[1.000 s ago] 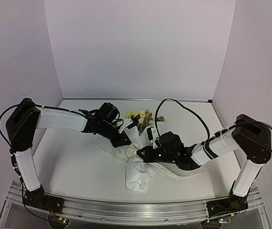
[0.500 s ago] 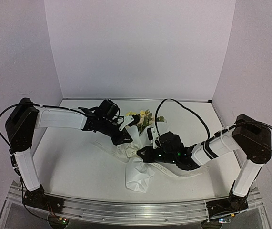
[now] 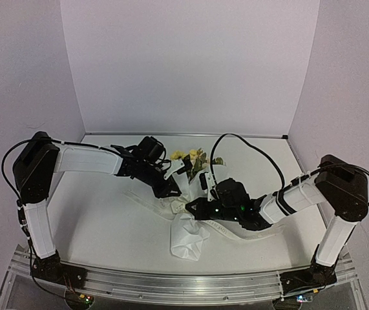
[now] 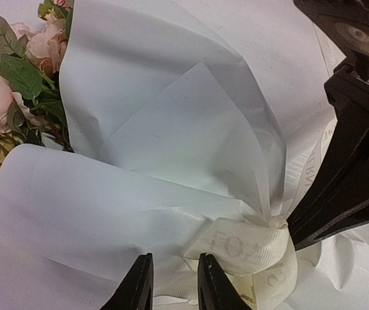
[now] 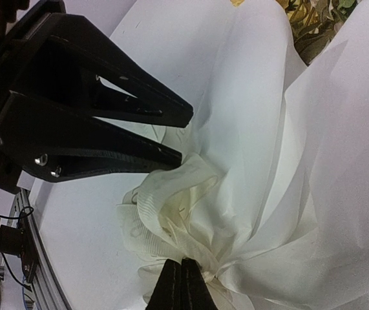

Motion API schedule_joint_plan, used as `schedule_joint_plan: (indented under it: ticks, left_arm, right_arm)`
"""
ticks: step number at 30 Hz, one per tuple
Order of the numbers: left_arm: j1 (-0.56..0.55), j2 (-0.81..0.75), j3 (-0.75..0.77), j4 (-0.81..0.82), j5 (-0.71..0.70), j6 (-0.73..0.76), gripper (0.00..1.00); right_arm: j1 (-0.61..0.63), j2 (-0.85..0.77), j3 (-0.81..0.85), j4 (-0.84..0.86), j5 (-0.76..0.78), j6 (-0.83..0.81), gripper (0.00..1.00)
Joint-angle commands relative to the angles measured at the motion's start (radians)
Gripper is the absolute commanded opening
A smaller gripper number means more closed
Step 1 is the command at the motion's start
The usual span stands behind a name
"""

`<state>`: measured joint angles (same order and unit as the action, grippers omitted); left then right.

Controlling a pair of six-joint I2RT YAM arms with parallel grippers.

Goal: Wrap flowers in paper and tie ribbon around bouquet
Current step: Cross the half-tied ribbon with the folded bouquet.

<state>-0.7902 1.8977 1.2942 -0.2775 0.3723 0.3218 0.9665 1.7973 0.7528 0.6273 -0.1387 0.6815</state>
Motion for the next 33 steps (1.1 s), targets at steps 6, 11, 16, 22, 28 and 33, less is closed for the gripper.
schedule_joint_plan:
  ticks: [6, 11, 16, 22, 28, 33]
  left_arm:
    - [0.020, -0.080, -0.069, 0.054, -0.015, 0.019, 0.26]
    - [0.019, -0.096, -0.098, 0.097, 0.024, 0.036, 0.27]
    - [0.019, -0.097, -0.094, 0.113, 0.045, 0.056, 0.29]
    - [0.013, -0.069, -0.054, 0.097, 0.073, 0.070, 0.29]
    - [0.001, -0.050, -0.031, 0.088, 0.080, 0.084, 0.29]
    - [-0.007, -0.030, -0.013, 0.077, 0.083, 0.084, 0.28]
  right_arm:
    - [0.000, -0.002, 0.027, 0.015, 0.012, 0.000, 0.00]
    - [0.000, 0.003, 0.033, 0.015, 0.008, 0.007, 0.00]
    - [0.000, 0.003, 0.034, 0.014, 0.006, 0.007, 0.00]
    - [0.000, 0.005, 0.036, 0.011, 0.005, 0.007, 0.00]
    - [0.000, 0.002, 0.035, 0.005, 0.006, 0.001, 0.00]
    - [0.000, 0.004, 0.037, 0.003, 0.007, -0.001, 0.00]
